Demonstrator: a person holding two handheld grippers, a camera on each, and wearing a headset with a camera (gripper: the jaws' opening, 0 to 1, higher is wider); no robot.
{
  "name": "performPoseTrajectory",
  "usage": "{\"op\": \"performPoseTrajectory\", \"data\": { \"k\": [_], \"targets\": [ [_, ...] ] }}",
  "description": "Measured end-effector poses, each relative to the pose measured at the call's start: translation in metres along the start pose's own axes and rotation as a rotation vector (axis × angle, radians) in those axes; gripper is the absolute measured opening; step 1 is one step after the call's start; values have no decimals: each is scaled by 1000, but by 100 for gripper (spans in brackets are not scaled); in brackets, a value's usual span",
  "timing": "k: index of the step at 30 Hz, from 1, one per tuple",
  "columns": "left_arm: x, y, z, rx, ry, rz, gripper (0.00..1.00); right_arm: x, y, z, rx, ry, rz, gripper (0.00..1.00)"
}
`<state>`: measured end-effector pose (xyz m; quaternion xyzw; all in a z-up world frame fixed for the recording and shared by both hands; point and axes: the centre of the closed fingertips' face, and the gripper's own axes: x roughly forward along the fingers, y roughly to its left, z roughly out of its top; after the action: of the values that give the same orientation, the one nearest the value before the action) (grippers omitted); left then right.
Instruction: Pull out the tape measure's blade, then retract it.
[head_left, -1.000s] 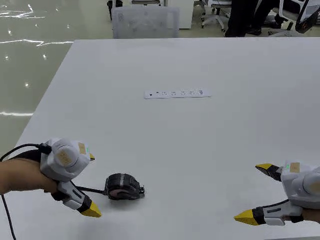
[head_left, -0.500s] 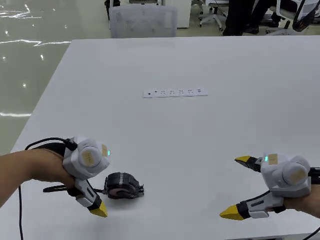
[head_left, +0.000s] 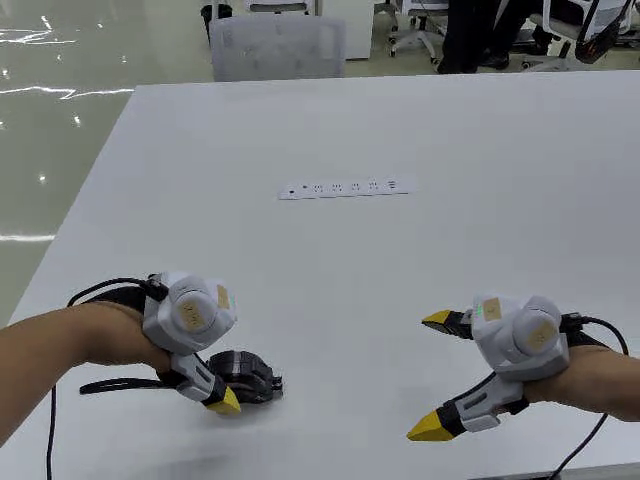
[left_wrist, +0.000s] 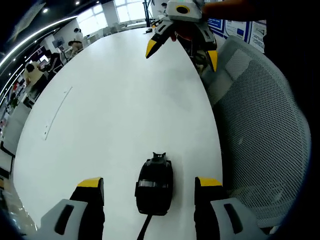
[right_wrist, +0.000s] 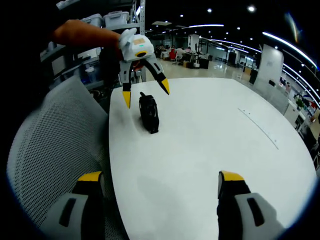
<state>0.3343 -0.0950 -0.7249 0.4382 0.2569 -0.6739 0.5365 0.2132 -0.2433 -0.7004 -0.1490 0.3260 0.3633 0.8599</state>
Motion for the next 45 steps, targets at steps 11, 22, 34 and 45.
{"op": "performPoseTrajectory", "data": {
  "k": [11,22,34,45],
  "targets": [
    [19,-11,-12,-18,46,-30,44,34,6,14,-147,36,49,92],
    [24,-9,-16,35,67,-38,30,58,1,38,-145,11,77,88],
    [23,-9,-17,29,43,-31,29,95,-6,62,-143,-38,58,80],
    [24,-8,-16,23,52,-31,29,128,8,55,-172,35,121,67]
  ]
}}
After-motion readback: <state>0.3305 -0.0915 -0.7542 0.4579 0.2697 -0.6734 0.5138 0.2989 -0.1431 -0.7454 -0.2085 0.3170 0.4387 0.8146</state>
